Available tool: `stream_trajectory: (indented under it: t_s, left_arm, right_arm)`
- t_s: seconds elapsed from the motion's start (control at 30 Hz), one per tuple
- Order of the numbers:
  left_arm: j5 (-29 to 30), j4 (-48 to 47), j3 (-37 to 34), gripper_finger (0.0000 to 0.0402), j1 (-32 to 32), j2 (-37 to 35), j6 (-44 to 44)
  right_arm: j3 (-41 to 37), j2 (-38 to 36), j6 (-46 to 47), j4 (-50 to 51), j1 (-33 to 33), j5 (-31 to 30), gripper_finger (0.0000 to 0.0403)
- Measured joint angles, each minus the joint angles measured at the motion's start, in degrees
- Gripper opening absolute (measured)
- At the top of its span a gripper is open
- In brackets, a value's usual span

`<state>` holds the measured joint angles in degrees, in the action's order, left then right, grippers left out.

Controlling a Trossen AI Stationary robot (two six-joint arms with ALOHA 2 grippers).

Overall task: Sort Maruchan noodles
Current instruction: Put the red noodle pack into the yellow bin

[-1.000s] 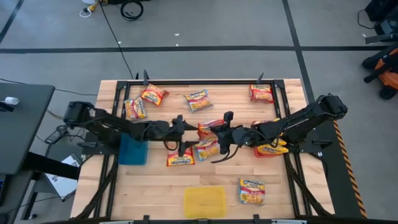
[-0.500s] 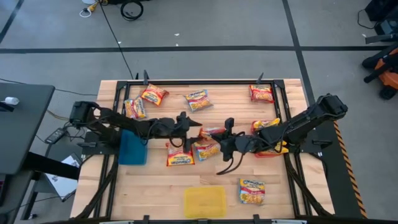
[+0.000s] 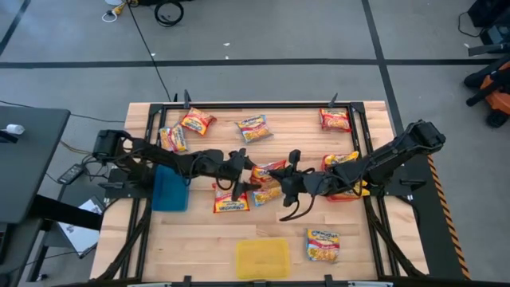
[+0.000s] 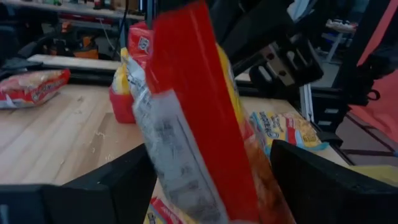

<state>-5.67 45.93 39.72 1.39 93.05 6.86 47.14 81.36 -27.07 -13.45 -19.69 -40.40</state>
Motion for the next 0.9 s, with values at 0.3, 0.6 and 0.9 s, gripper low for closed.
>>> stream_trajectory:
  t_s: [0.3, 0.6, 0.9]
  left_arm:
    - [0.82, -3.35, 2.83, 0.0207, -0.63, 0.8, -0.05]
    - [2.03, -5.81, 2.82, 0.0128, -0.58, 0.75, -6.46]
    - [6.78, -11.28, 3.78, 0.0128, 3.91, 0.69, -14.78]
  right_arm:
    - [0.01, 0.0, 0.57, -1.74, 0.21, 2.55, 0.0019]
    - [0.02, -0.97, 13.93, 1.16, -0.54, 2.99, 0.0105]
    - [6.94, -5.63, 29.29, 24.88, -1.53, 14.98, 0.0209]
